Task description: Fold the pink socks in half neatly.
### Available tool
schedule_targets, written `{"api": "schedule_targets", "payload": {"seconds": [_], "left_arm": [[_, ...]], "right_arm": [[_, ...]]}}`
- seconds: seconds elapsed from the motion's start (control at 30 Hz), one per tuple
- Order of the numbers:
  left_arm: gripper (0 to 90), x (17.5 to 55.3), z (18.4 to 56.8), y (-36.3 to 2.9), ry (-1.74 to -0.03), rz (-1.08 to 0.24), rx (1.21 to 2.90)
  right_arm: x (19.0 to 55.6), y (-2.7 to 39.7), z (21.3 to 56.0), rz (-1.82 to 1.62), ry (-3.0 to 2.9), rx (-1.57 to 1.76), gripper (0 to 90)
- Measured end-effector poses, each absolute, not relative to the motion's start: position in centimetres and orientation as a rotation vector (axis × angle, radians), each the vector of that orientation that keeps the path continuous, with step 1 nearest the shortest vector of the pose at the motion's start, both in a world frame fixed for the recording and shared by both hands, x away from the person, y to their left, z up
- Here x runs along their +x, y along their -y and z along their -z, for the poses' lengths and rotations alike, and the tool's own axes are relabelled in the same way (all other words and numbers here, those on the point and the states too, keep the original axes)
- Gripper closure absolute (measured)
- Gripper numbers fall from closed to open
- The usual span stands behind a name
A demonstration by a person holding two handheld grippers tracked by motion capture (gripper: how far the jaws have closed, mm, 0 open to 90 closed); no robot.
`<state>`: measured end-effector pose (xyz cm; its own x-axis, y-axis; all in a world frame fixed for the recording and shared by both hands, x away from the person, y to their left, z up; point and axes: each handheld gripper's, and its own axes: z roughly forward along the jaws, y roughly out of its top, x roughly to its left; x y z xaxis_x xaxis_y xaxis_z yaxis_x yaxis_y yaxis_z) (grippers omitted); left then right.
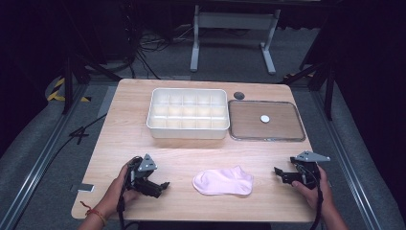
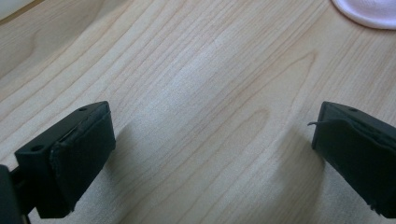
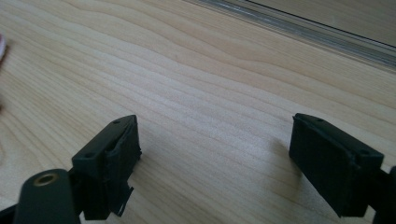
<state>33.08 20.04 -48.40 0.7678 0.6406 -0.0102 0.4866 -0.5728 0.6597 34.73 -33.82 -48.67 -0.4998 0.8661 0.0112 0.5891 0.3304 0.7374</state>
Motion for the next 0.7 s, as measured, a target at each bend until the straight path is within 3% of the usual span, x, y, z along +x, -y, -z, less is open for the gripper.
{"api": "schedule_targets", "payload": {"seconds": [0.7], "left_arm": [[0.0,33.18,48.44,-20.02,-0.816,-0.285,2.298]], "right_arm": [[34.82,33.98,48.56,-0.982,-2.236,1.282,17.5]]}}
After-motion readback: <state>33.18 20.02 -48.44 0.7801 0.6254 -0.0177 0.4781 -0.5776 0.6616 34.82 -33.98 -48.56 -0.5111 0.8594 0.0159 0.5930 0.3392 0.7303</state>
